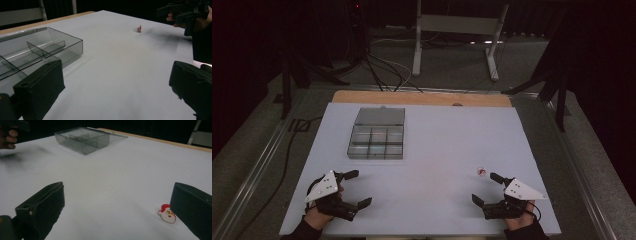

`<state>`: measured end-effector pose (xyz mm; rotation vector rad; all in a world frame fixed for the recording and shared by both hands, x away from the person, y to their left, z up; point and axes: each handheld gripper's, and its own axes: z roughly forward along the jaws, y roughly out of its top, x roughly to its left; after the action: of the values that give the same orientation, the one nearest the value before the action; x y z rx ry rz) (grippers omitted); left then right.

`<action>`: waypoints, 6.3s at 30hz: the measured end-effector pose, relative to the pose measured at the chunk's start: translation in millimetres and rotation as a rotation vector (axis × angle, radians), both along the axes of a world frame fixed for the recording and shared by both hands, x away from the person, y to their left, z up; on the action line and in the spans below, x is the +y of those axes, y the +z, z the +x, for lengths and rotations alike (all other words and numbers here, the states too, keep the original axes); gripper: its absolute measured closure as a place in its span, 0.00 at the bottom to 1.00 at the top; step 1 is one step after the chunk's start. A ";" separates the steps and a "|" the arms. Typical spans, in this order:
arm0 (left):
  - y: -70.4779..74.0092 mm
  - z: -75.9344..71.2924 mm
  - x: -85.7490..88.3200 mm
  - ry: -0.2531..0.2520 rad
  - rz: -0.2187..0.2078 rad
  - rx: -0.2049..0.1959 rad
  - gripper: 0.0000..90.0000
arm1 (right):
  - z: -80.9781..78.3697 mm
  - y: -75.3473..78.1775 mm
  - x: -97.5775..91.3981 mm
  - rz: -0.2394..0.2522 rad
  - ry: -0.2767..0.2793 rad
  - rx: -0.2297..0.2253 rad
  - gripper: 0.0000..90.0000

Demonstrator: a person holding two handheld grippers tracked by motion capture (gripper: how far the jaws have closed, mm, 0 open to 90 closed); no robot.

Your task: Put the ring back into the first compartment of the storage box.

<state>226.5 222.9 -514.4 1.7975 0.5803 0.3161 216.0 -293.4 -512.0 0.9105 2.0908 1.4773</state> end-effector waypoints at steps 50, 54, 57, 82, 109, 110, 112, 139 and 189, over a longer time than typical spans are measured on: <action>-1.5 1.8 -3.0 -0.025 0.008 0.005 0.00 | -4.2 45.2 16.8 -0.011 -0.028 -0.087 0.00; -1.4 1.9 -3.1 -0.027 0.009 0.006 0.00 | 1.6 47.4 13.1 -0.026 -0.075 -0.078 0.00; -1.5 2.3 -3.3 -0.028 0.011 0.006 0.01 | 5.5 46.9 11.3 -0.028 -0.098 -0.066 0.00; -1.1 2.4 -3.6 -0.029 0.005 0.014 0.00 | 40.1 30.3 -0.6 -0.069 -0.237 0.074 0.00; -1.2 2.4 -3.6 -0.033 0.009 0.018 0.00 | 60.2 2.7 2.6 -0.116 -0.309 0.213 0.00; -1.2 2.5 -3.5 -0.034 0.009 0.019 0.01 | 60.7 1.8 2.5 -0.115 -0.310 0.219 0.00; -1.4 2.5 -3.7 -0.036 0.012 0.021 0.00 | 61.9 0.1 2.5 -0.135 -0.315 0.228 0.00; -1.2 2.2 -3.9 -0.037 0.014 0.021 0.00 | 67.2 -9.0 11.4 -0.235 -0.340 0.329 0.29; -1.5 1.9 -4.7 -0.039 0.022 0.022 0.00 | 74.8 -5.1 16.3 -0.299 -0.369 0.358 0.80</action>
<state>228.4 218.1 -515.9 1.8336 0.5584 0.2769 290.9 -277.1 -517.1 1.4231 2.1508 0.8360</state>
